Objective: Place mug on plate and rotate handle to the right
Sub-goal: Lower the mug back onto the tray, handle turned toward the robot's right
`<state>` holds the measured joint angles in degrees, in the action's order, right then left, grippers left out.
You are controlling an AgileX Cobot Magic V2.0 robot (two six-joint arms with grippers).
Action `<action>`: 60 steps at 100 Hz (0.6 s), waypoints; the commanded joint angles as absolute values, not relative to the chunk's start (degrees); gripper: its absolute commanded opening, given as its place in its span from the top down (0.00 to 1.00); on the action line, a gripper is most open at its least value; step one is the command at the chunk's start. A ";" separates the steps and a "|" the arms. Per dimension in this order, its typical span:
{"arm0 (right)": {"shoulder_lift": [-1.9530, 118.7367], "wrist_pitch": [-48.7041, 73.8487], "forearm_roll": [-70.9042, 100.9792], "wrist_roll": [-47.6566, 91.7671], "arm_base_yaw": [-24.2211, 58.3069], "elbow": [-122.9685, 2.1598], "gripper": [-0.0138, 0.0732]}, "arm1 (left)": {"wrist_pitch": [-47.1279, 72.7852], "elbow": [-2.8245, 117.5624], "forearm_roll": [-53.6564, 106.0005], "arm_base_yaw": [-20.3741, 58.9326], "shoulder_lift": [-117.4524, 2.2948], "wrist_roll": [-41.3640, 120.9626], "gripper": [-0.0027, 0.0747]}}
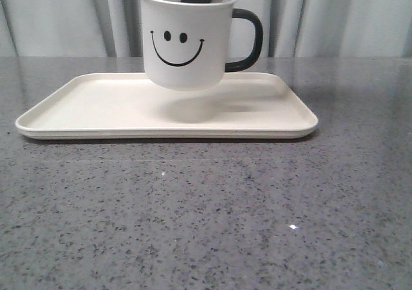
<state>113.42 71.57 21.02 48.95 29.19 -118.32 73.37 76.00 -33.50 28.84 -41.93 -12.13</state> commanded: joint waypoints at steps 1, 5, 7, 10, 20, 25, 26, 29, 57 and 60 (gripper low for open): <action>110.51 69.49 23.68 49.65 29.10 -120.13 0.97 | 72.15 77.21 -34.91 29.16 -42.06 -12.84 0.99; 110.81 69.56 23.76 49.65 29.10 -120.13 0.97 | 72.15 77.21 -34.91 29.16 -42.06 -12.84 0.99; 111.01 69.62 23.94 49.65 29.10 -120.13 0.97 | 72.15 77.21 -34.91 29.16 -42.06 -12.84 0.99; 111.20 69.73 24.19 49.65 29.10 -120.13 0.97 | 72.15 77.21 -34.91 29.16 -42.06 -12.84 0.99; 112.11 70.05 24.82 49.65 29.10 -120.13 0.97 | 72.15 77.21 -34.91 29.16 -42.06 -12.84 0.99; 112.53 70.33 25.46 49.65 29.22 -120.13 0.97 | 72.15 77.21 -34.91 29.16 -42.06 -12.84 0.99; 112.71 70.33 25.51 49.65 29.22 -120.13 0.97 | 72.15 77.21 -34.91 29.16 -42.06 -12.84 0.99; 112.92 70.48 25.57 49.65 29.30 -120.13 0.97 | 72.15 77.21 -34.91 29.16 -42.06 -12.84 0.99; 113.53 70.47 25.57 51.17 30.95 -120.13 0.97 | 72.15 77.21 -34.91 29.16 -42.06 -12.84 0.99; 113.53 70.59 25.57 51.17 31.01 -120.13 0.97 | 72.15 77.21 -34.91 29.16 -42.06 -12.84 0.99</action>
